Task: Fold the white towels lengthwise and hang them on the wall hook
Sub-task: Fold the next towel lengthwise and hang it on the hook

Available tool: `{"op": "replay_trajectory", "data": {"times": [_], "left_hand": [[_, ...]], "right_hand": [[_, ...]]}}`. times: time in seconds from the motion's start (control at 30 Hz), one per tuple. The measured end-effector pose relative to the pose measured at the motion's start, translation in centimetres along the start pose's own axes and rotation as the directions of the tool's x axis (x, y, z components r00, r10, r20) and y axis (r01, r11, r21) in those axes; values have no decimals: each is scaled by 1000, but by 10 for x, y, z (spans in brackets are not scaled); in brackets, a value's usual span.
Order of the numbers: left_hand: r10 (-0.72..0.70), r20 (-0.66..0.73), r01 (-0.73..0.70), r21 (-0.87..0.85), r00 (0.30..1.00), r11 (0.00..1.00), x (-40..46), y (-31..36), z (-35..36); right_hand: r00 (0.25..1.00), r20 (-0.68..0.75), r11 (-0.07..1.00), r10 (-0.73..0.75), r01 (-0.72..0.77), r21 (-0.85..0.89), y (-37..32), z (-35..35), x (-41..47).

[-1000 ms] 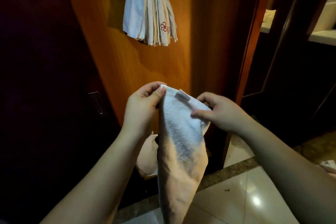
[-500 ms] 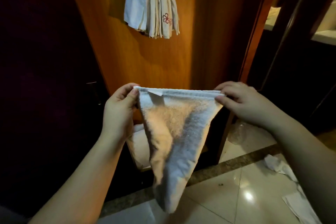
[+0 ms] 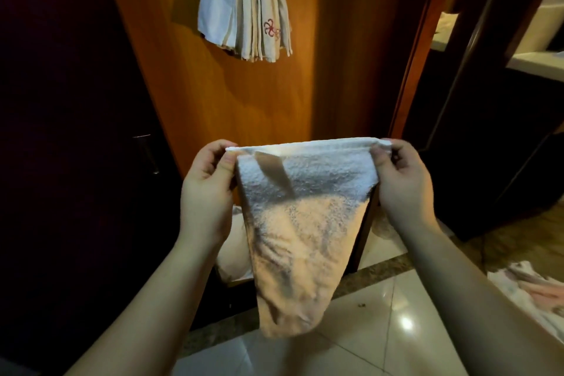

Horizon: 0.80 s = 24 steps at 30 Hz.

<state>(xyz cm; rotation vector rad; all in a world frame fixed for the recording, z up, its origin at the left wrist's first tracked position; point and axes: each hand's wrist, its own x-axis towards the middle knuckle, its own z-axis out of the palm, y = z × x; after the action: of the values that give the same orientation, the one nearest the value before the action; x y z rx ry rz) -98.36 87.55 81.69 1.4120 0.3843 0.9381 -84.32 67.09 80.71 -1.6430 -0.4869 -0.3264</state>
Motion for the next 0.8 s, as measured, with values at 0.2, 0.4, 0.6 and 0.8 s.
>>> {"op": "replay_trajectory", "data": {"times": [0.2,0.4,0.6,0.8], "left_hand": [[22,13,-23,64,1000,998,-10,1,7],[47,-41,-46,4,998,999,-18,5,11],[-13,-33,13,7,999,1000,-18,5,13],[21,28,-25,124,999,992,-20,-1,11]], "right_hand": [[987,-131,996,-90,86,-40,10,5,-8],[985,-98,985,-145,135,-103,4,-3,-7],[991,-54,991,-119,115,-68,-3,-16,-9],[986,-40,976,-162,154,-152,6,-26,-15]]}}
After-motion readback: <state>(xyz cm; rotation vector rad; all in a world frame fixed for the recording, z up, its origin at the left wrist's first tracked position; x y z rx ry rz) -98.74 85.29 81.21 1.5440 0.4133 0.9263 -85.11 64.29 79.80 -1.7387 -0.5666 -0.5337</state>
